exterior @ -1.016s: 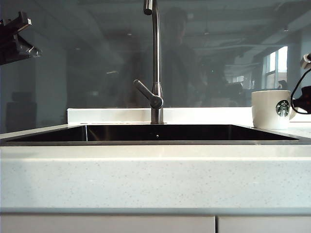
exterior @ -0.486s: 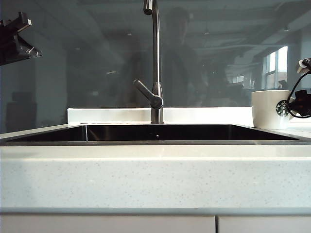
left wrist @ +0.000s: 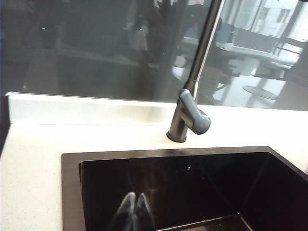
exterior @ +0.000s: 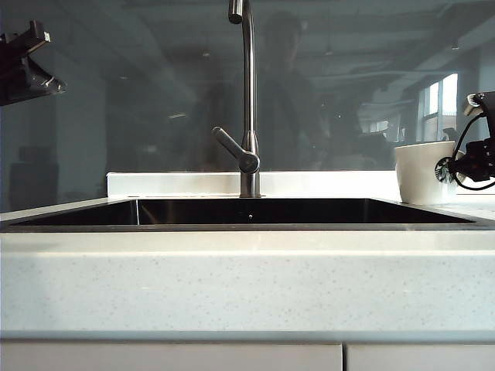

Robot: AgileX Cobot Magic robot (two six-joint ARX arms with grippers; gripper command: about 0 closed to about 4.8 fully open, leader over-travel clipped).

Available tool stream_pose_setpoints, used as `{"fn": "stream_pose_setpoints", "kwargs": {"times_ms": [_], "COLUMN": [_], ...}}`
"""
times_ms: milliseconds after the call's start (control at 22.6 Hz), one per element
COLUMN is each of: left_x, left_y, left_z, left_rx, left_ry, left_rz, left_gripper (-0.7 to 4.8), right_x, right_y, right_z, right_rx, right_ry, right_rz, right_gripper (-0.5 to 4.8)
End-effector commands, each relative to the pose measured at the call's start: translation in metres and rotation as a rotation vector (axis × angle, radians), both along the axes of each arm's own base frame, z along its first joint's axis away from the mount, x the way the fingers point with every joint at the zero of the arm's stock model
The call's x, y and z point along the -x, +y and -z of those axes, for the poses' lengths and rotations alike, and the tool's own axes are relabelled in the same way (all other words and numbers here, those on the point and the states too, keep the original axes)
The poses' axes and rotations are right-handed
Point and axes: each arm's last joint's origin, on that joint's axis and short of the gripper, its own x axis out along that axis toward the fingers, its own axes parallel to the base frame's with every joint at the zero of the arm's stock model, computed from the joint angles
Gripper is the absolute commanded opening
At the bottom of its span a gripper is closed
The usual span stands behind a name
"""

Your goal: Pick up the mug next to the sink, go to the faucet to get some water, pour the water into the sink, and finally put the mug back to its place.

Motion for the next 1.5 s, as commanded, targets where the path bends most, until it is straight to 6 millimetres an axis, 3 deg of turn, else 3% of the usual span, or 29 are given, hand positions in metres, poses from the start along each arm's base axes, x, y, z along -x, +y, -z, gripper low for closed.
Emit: {"fn": "stream_pose_setpoints", "kwargs": {"times_ms": [44, 265, 353, 530, 795, 927, 1060, 1281, 1502], "left_x": [0.000, -0.001, -0.003, -0.024, -0.086, -0.115, -0.137, -0.175, -0.233], "left_y": [0.000, 0.000, 0.001, 0.001, -0.006, -0.011, -0.014, -0.024, -0.038], "left_z": [-0.003, -0.003, 0.001, 0.021, 0.035, 0.039, 0.044, 0.057, 0.059], "left_rx": [-0.026, -0.086, -0.109, -0.103, -0.045, -0.048, -0.029, 0.001, 0.049], "left_ry": [-0.031, -0.055, -0.054, -0.062, -0.020, -0.029, -0.022, -0.012, -0.015], "left_rz": [0.001, -0.027, -0.052, -0.039, 0.130, 0.213, 0.265, 0.367, 0.525], "left_gripper": [-0.04, -0.04, -0.04, -0.04, -0.04, -0.04, -0.04, -0.04, -0.05], "right_x": [-0.001, -0.005, -0.009, -0.030, -0.039, -0.038, -0.038, -0.035, -0.033], "right_y": [-0.001, 0.004, 0.017, 0.082, 0.196, 0.234, 0.251, 0.259, 0.260], "right_z": [-0.007, -0.026, -0.047, -0.102, -0.150, -0.170, -0.183, -0.204, -0.218], "right_rx": [-0.063, -0.191, -0.208, -0.294, -0.137, -0.148, -0.159, -0.187, -0.235], "right_ry": [-0.035, -0.073, -0.121, -0.051, -0.014, -0.046, -0.055, -0.084, -0.083], "right_rz": [0.006, -0.020, -0.055, -0.242, -0.339, -0.389, -0.368, -0.389, -0.415], "right_gripper": [-0.03, -0.03, -0.03, -0.03, -0.03, -0.03, -0.03, -0.03, -0.03]}}
